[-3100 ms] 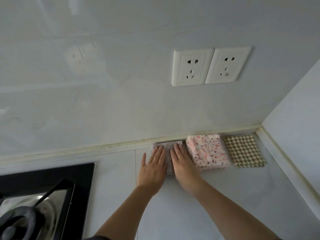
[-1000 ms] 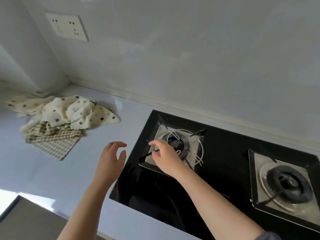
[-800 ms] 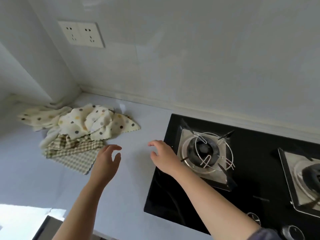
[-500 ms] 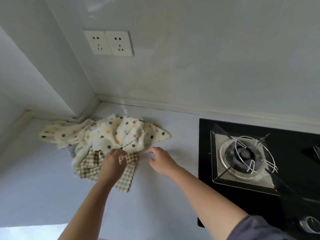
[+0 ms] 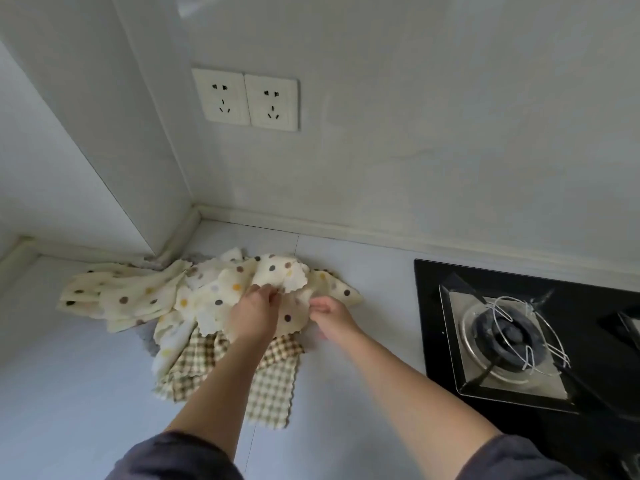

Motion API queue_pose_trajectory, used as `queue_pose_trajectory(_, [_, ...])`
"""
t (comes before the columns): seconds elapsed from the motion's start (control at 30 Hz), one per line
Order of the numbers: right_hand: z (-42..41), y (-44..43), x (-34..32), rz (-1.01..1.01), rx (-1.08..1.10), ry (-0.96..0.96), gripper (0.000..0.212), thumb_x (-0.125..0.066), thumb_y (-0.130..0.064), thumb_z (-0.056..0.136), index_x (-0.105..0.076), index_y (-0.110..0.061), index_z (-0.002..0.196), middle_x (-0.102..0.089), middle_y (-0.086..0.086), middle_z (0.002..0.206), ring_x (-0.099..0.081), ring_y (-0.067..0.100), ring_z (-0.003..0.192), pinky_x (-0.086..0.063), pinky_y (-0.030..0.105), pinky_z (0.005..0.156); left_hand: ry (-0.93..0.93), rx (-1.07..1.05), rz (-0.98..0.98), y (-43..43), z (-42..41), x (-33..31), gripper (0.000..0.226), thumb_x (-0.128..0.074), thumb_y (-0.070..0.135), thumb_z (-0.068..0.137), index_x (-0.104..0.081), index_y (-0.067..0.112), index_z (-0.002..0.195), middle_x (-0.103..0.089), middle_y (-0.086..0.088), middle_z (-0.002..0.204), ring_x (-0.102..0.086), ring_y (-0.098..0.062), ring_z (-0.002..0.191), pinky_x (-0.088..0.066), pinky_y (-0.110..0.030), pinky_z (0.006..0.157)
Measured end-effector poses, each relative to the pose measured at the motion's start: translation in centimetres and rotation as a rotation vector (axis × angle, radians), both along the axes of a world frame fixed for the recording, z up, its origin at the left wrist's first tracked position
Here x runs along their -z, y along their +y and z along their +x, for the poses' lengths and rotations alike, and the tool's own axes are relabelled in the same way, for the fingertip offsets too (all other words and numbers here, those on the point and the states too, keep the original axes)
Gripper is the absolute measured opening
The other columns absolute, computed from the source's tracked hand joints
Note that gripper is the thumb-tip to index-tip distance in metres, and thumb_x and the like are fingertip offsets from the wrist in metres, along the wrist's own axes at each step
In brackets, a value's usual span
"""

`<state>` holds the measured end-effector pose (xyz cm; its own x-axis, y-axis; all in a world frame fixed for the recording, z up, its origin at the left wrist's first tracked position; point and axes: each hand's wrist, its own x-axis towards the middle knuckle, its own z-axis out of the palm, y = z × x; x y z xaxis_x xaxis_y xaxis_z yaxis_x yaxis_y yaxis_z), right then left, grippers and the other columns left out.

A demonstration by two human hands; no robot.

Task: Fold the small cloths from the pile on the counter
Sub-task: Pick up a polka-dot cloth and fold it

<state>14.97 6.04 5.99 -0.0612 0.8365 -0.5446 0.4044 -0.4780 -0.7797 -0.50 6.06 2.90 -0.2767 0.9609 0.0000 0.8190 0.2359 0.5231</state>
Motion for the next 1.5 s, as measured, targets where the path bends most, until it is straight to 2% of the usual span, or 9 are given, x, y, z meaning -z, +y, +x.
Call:
queue_pose_trajectory(0.3, [-0.1,-2.2,-1.4,0.143,0.009,0.134,0.043,-0.063,-0.009,0.088,-0.050,-0.023,0.127,-0.056,-0.003,0.127,-0.055,0.013,0.116,-0.048,0.027,0.094,-0.505,-0.122,0.420,-4.1,0.4,-7.4,0.018,-0.058,0.020,0.094,-0.063,0.017,0.077,-0.062,0.005,0.075,-0.059,-0.008,0.071,-0.044,-0.023,0.062])
queue_pose_trajectory(0.43, [-1.7,-3.4,-2.7,0.248,-0.047,0.202,0.067,-0.074,-0.012,0.081,-0.040,-0.029,0.136,-0.050,-0.009,0.129,-0.048,0.008,0.122,-0.044,0.024,0.098,-0.665,-0.027,0.318,-5.3,0.0,-8.8,0.021,-0.057,0.023,0.095,-0.060,0.021,0.075,-0.062,0.004,0.068,-0.056,-0.011,0.064,-0.046,-0.033,0.062])
queue_pose_trajectory(0.63, [-2.2,-6.2,-4.4,0.279,-0.127,0.339,0.054,-0.079,-0.030,0.075,-0.053,-0.031,0.123,-0.064,-0.012,0.121,-0.057,0.003,0.117,-0.048,0.036,0.103,-0.715,0.142,0.290,-7.7,-0.2,-10.4,0.019,-0.055,0.017,0.096,-0.069,0.016,0.082,-0.070,0.000,0.078,-0.067,-0.014,0.075,-0.055,-0.034,0.070])
queue_pose_trajectory(0.87, [-0.4,-9.1,-6.0,0.244,0.021,0.507,0.023,-0.058,-0.034,0.094,-0.068,-0.016,0.106,-0.074,-0.008,0.087,-0.069,0.007,0.085,-0.052,0.023,0.079,-0.721,0.211,0.236,-10.6,0.9,-10.5,0.018,-0.060,0.006,0.091,-0.071,0.020,0.086,-0.072,0.007,0.082,-0.067,-0.013,0.076,-0.054,-0.028,0.073])
queue_pose_trajectory(0.93, [-0.3,-9.5,-6.1,0.228,0.115,0.481,0.020,-0.054,-0.029,0.098,-0.069,-0.016,0.093,-0.066,-0.005,0.067,-0.060,0.010,0.062,-0.046,0.023,0.063,-0.693,0.172,0.249,-11.1,1.4,-10.4,0.012,-0.068,0.007,0.085,-0.067,0.018,0.079,-0.069,0.001,0.074,-0.063,-0.015,0.067,-0.050,-0.022,0.061])
queue_pose_trajectory(1.07, [0.1,-10.0,-6.5,0.143,0.204,0.618,0.025,-0.050,-0.022,0.101,-0.070,-0.010,0.108,-0.071,0.016,0.100,-0.065,0.027,0.085,-0.052,0.039,0.077,-0.597,0.103,0.189,-11.8,1.7,-10.0,0.019,-0.075,0.017,0.078,-0.057,0.016,0.081,-0.064,0.002,0.076,-0.058,-0.011,0.065,-0.046,-0.021,0.058])
queue_pose_trajectory(1.2, [0.2,-10.7,-6.7,0.115,0.242,0.677,0.022,-0.047,-0.018,0.102,-0.066,-0.008,0.106,-0.072,0.014,0.096,-0.068,0.025,0.082,-0.055,0.038,0.075,-0.535,0.063,0.157,-12.2,1.8,-9.7,0.008,-0.064,0.013,0.084,-0.058,0.017,0.081,-0.065,0.004,0.077,-0.060,-0.015,0.066,-0.045,-0.025,0.058])
queue_pose_trajectory(1.4, [3.0,-10.3,-5.5,0.107,0.564,0.630,0.027,-0.042,-0.017,0.103,-0.066,-0.012,0.092,-0.070,0.011,0.095,-0.064,0.027,0.088,-0.050,0.036,0.080,-1.138,-0.257,-0.039,-12.4,-0.7,-8.3,0.013,-0.051,0.004,0.091,-0.057,0.004,0.079,-0.055,-0.010,0.073,-0.047,-0.022,0.066,-0.037,-0.035,0.058])
queue_pose_trajectory(1.5, [5.9,-10.3,-3.6,0.101,0.625,0.386,0.029,-0.039,-0.017,0.104,-0.060,-0.012,0.084,-0.065,0.011,0.086,-0.060,0.025,0.075,-0.046,0.029,0.064,-0.893,-0.350,-0.113,-12.7,-2.5,-6.0,0.012,-0.049,0.007,0.092,-0.060,0.003,0.089,-0.057,-0.011,0.078,-0.049,-0.024,0.066,-0.038,-0.033,0.059])
